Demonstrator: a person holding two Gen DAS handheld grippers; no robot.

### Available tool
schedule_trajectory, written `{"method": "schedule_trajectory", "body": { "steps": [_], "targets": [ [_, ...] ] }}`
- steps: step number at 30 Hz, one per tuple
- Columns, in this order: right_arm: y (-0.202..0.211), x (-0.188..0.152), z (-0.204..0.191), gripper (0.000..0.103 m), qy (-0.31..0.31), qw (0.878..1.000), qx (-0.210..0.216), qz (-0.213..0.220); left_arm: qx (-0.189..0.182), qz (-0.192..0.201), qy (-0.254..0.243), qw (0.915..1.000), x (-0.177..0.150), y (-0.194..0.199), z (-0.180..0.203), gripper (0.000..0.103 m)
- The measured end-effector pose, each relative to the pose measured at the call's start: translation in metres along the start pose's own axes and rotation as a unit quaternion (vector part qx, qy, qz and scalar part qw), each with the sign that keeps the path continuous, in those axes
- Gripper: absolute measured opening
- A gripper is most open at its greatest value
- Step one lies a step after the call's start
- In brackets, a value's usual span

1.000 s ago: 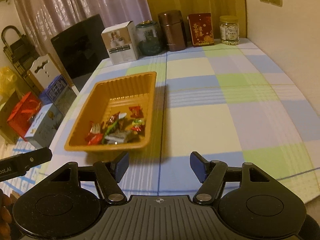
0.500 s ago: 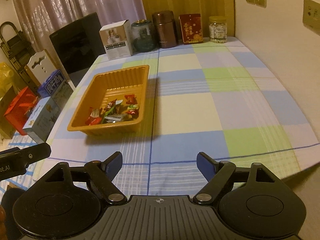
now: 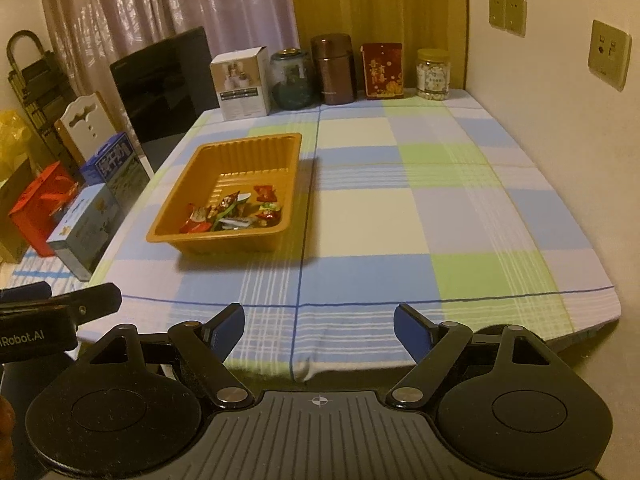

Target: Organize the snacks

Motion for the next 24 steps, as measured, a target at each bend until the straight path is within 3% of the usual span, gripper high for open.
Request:
{"method": "schedule_trajectory", "body": {
  "steps": [24],
  "targets": [
    [0.016,0.0,0.001,0.082,-0.005,1.0,-0.008,0.024,0.0,0.005,-0.002,1.0,-0.003,0.012,0.003,0.103]
  ]
}}
Point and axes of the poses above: each gripper's, at about its wrist camera, not at the fingertips, and y roughly against the way its jaws point, z to its right, x to its top, the point moved 9 cm from there along -y, roughly the way its jaws point, and after that the axes turned 7 degrees about y, right-handed, at the moved point
